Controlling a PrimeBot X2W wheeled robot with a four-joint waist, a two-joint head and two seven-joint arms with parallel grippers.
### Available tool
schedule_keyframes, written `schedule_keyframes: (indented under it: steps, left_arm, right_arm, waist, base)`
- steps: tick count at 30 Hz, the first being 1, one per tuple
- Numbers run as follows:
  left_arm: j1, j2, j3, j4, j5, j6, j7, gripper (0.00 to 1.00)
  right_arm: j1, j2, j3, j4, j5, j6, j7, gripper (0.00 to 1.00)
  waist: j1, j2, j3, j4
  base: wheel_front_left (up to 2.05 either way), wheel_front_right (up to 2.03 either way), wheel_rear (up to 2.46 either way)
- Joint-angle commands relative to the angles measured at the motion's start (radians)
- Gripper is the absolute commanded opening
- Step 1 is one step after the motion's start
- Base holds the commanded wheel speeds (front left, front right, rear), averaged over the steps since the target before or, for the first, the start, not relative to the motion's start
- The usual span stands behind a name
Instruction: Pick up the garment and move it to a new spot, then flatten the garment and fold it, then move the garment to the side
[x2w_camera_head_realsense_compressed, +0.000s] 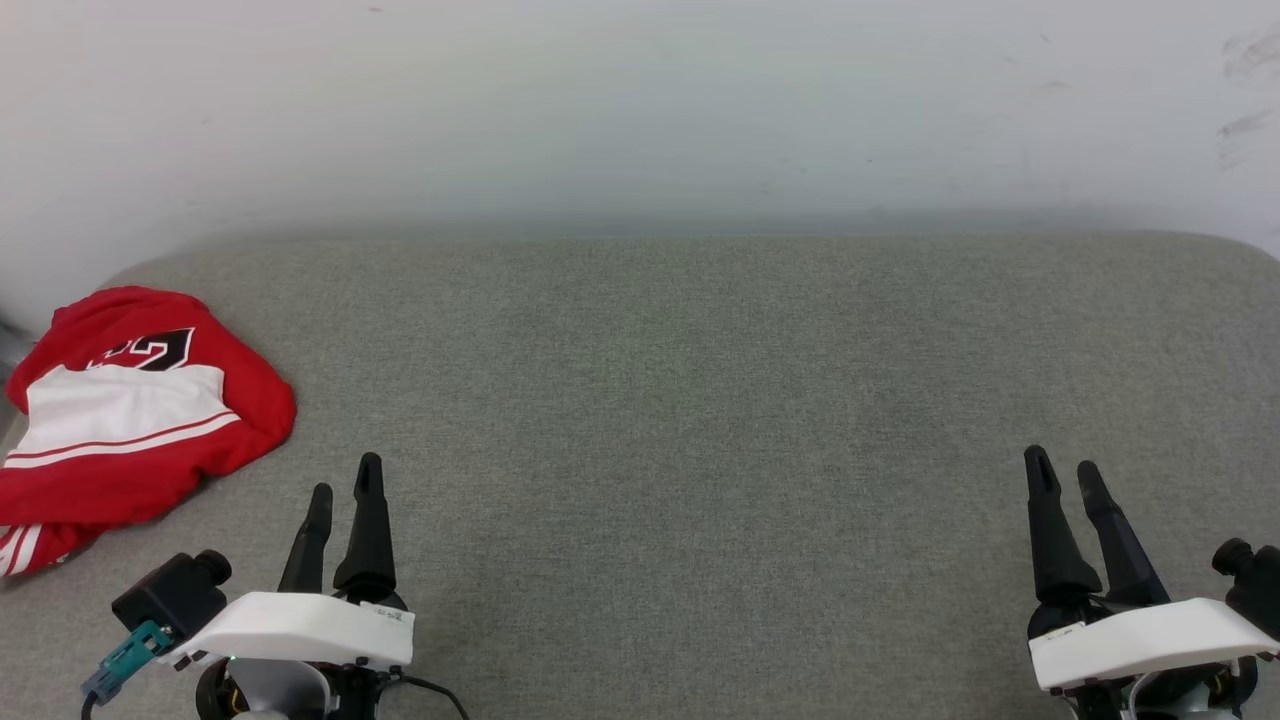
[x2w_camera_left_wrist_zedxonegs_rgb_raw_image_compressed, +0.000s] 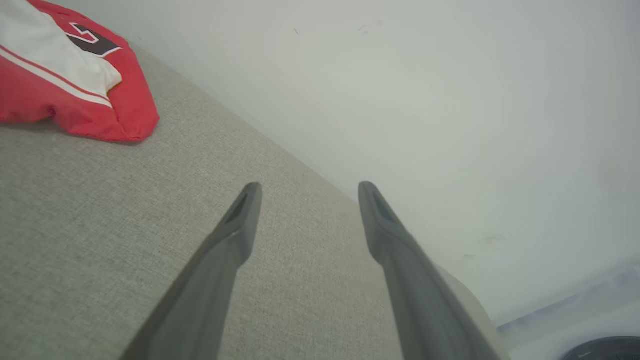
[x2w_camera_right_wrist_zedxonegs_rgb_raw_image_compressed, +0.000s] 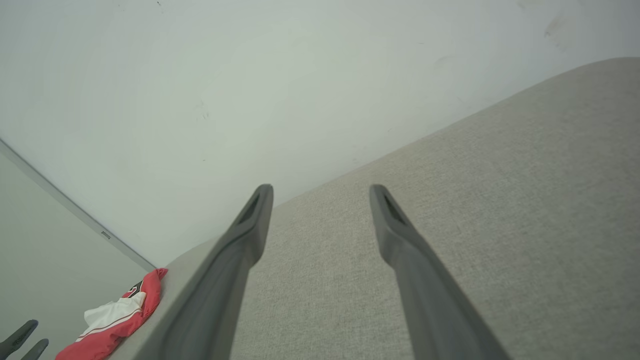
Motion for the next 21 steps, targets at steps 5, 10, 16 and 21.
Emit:
schedule_keyframes:
  steps: [5, 10, 16, 21]
  left_arm:
    - [0.002, 0.003, -0.016, -0.022, 0.107, 0.008, -0.023, 1.0]
    - [0.004, 0.004, -0.025, -0.027, 0.179, 0.015, -0.037, 1.0]
    - [0.011, 0.004, -0.035, -0.033, 0.267, 0.023, -0.055, 1.0]
    - [0.014, 0.004, -0.043, -0.031, 0.33, 0.026, -0.068, 1.0]
  right_arm:
    - [0.001, 0.0, 0.01, -0.025, -0.095, 0.0, -0.022, 1.0]
    - [0.005, 0.0, 0.016, -0.032, -0.16, 0.0, -0.037, 1.0]
    - [0.01, 0.0, 0.023, -0.044, -0.251, 0.0, -0.055, 1.0]
    - [0.014, 0.0, 0.027, -0.052, -0.312, 0.0, -0.067, 1.0]
  waist:
    - [0.0, 0.0, 0.001, 0.0]
    - [0.0, 0.0, 0.003, 0.0]
    - [0.0, 0.0, 0.005, -0.002]
    - [0.0, 0.0, 0.005, -0.004]
  base:
    - [0.0, 0.0, 0.0]
    - [0.0, 0.0, 0.0]
    - [0.0, 0.0, 0.0]
    - [0.0, 0.0, 0.0]
